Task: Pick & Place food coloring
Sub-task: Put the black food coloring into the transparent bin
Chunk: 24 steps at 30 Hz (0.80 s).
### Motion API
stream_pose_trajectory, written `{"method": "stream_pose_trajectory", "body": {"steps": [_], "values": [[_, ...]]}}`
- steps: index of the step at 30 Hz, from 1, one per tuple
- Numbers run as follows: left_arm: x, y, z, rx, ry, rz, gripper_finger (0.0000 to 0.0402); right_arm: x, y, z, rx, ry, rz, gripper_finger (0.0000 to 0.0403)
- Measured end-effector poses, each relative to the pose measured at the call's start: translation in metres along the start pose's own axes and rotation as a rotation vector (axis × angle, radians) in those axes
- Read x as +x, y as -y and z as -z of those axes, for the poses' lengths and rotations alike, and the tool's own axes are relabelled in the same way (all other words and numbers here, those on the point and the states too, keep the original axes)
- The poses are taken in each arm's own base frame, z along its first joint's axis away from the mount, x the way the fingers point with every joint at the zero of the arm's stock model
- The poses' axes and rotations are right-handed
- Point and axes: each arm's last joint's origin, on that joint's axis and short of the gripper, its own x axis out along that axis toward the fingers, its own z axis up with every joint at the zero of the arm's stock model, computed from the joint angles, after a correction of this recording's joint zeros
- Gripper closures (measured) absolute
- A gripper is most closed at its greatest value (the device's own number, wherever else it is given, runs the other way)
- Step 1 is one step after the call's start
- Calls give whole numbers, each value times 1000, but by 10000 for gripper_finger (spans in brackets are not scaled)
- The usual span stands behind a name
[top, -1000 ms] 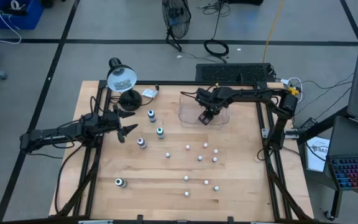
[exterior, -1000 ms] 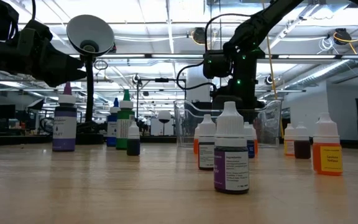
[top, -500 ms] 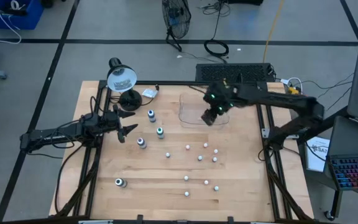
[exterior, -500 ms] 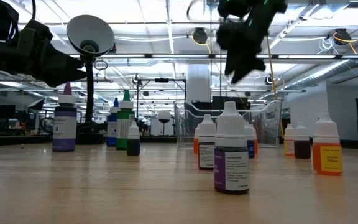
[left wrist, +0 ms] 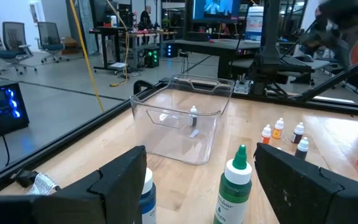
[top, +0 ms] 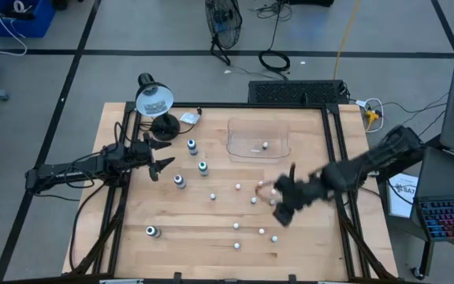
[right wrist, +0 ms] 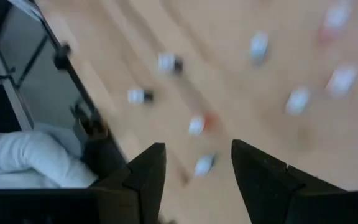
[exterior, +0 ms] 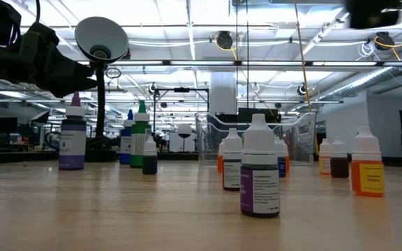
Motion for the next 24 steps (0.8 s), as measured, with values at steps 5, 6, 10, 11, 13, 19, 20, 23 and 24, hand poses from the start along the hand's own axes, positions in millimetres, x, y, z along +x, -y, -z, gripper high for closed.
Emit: {"method": "stream_pose_trajectory", "body": {"steps": [5,6,10,11,13,19,20,23,24], "values": [[0,0,0,0,0,0,105,31,-15,37,114,-83,56,245],[0,0,0,0,0,0,105,38,-16,42,122,-92,72,247],[0,0,0,0,0,0,105,69,-18,53,113,-111,150,252],[0,0,0,0,0,0,105,77,-18,54,106,-116,167,253],[0,0,0,0,0,0,105,92,-17,56,83,-149,200,253],[0,0,0,0,0,0,105,117,-10,55,27,-207,268,253],[0,0,0,0,0,0,105,118,-10,55,24,-207,272,253],[0,0,0,0,-1,0,105,122,-9,53,19,-196,277,253],[0,0,0,0,0,0,105,123,-9,52,18,-184,278,253]]}}
